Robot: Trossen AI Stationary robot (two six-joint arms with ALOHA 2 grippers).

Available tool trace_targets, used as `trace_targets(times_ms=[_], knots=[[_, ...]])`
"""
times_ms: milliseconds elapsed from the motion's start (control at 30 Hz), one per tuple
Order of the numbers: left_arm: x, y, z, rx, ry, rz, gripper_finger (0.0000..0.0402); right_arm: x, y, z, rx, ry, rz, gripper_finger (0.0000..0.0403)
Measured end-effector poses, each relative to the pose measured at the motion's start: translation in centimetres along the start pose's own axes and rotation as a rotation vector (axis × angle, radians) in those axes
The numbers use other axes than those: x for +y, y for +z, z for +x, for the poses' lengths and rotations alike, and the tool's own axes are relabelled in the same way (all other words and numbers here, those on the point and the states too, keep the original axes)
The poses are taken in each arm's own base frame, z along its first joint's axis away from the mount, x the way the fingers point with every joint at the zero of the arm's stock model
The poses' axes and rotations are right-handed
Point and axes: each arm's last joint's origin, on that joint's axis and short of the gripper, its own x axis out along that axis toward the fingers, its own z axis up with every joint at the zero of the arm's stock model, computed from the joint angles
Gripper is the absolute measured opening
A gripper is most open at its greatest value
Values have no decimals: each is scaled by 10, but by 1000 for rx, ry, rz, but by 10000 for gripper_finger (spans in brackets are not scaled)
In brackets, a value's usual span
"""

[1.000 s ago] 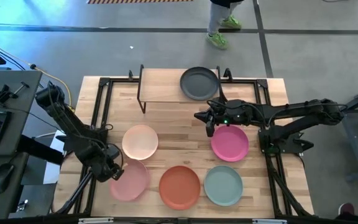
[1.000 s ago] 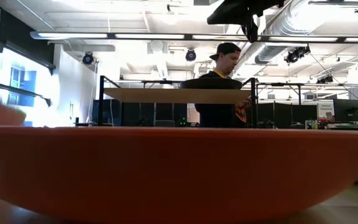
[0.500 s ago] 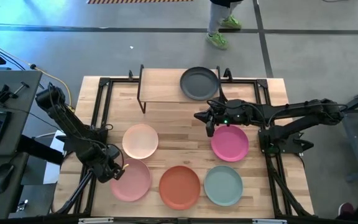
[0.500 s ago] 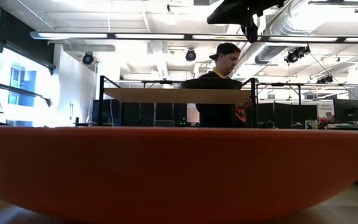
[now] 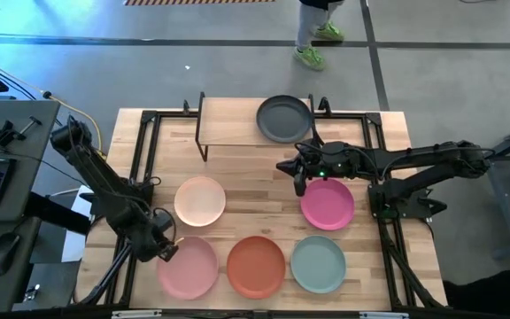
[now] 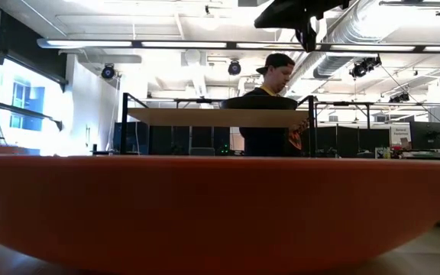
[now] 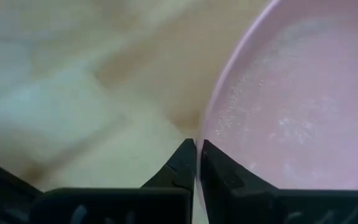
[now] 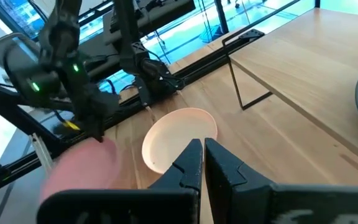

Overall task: Place and stack plates onto a shelf
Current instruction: Put the light pink plate on the shelf

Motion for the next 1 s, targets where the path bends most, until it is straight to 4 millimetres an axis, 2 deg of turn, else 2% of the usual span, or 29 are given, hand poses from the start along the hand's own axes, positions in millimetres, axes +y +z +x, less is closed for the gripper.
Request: trace_targets(times_ms=[100,233,433,567,667,767,900,1000], knots=[[-10,0,-32,32,-124,-7,2,0,0,0,3,6,-4,0],[-17,11,-88,8,-198,-2,1,1,3,0,-23,18,-37,0],[-14,45,-180,-228,-151,8,1,6,19,-20,-137,61,-56,0],[-6,66,-223,-393,-81,-22,1,6,26,-37,-177,72,-76,0],[-8,83,-240,-505,-47,-21,1,7,29,-44,-196,78,-87,0],[-17,108,-245,-568,33,9,1,7,30,-45,-202,73,-86,0],[-31,160,-243,-602,132,90,0,6,29,-45,-197,74,-67,0],[-33,204,-246,-604,191,125,0,6,28,-45,-188,72,-50,0]])
